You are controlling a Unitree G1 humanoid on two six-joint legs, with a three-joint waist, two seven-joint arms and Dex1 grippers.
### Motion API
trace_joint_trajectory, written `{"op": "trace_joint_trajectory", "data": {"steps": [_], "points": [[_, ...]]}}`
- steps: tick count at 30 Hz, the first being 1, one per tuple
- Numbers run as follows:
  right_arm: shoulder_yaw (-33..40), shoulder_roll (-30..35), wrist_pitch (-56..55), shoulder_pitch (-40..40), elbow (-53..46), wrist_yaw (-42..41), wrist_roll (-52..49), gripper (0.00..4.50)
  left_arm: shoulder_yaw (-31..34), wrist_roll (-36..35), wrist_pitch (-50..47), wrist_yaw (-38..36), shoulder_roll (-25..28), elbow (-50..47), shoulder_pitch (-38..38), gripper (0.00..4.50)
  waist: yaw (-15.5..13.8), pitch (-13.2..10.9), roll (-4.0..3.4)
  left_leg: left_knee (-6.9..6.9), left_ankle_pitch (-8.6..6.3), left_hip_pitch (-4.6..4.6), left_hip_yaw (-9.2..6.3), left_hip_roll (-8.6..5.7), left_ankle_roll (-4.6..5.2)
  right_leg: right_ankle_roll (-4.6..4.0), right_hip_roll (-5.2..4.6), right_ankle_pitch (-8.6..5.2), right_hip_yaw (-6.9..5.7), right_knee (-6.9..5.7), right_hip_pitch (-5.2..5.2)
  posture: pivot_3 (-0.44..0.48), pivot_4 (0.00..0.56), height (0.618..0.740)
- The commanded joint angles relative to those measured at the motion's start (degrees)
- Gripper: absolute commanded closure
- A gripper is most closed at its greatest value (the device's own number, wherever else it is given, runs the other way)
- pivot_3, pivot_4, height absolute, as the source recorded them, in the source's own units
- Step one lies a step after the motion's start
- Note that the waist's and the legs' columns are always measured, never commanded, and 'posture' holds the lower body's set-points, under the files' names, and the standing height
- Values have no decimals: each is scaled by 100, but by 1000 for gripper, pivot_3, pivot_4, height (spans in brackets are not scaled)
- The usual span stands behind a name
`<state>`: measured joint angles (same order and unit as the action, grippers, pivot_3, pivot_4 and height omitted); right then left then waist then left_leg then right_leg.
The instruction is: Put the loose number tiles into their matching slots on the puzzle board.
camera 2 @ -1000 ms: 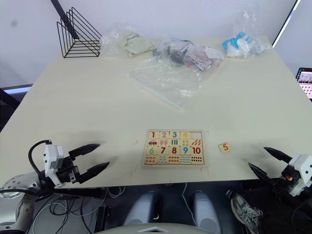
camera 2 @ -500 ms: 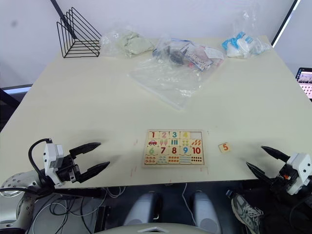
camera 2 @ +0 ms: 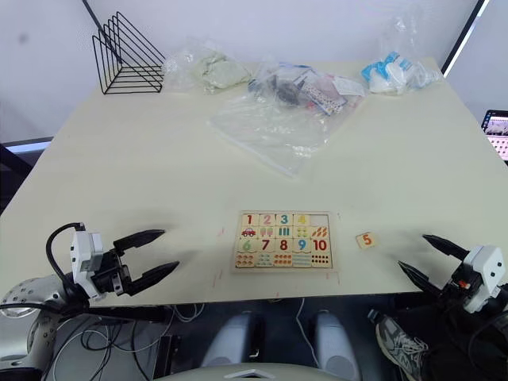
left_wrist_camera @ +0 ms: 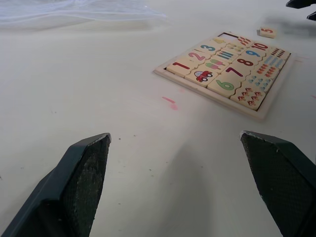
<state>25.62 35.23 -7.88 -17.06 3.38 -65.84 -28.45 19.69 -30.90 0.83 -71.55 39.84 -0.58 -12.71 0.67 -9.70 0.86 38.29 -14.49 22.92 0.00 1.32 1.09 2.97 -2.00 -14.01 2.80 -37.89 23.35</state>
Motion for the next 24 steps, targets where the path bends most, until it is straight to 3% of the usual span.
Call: {"op": "trace_joint_trajectory", "data": {"steps": [1,12,17,24], "points": [[43,71,-6,54,-105,-23,-127,57,-50,18,175,-244,140,45,195,0,-3,0,0,0,0,0,0,0,0,0,0,0,0,0,0,0,150,740],[-453,674,134,825,-24,-871,-149,57,-700,119,489,-1363,313,745,1295,0,2,0,0,1,0,-1,6,-8,0,21,4,13,1,-1,0,0,150,740],[-992,1110,146,1621,372,-1541,41,57,-970,95,585,-2001,493,1010,1777,0,10,0,-1,2,0,0,5,-7,0,21,4,14,2,-1,0,0,150,740],[-1740,1405,-128,2730,1297,-2408,464,57,-1431,-216,795,-2095,885,1180,2167,0,7,-1,0,2,0,0,4,-6,0,21,5,14,2,-2,1,0,150,740]]}}
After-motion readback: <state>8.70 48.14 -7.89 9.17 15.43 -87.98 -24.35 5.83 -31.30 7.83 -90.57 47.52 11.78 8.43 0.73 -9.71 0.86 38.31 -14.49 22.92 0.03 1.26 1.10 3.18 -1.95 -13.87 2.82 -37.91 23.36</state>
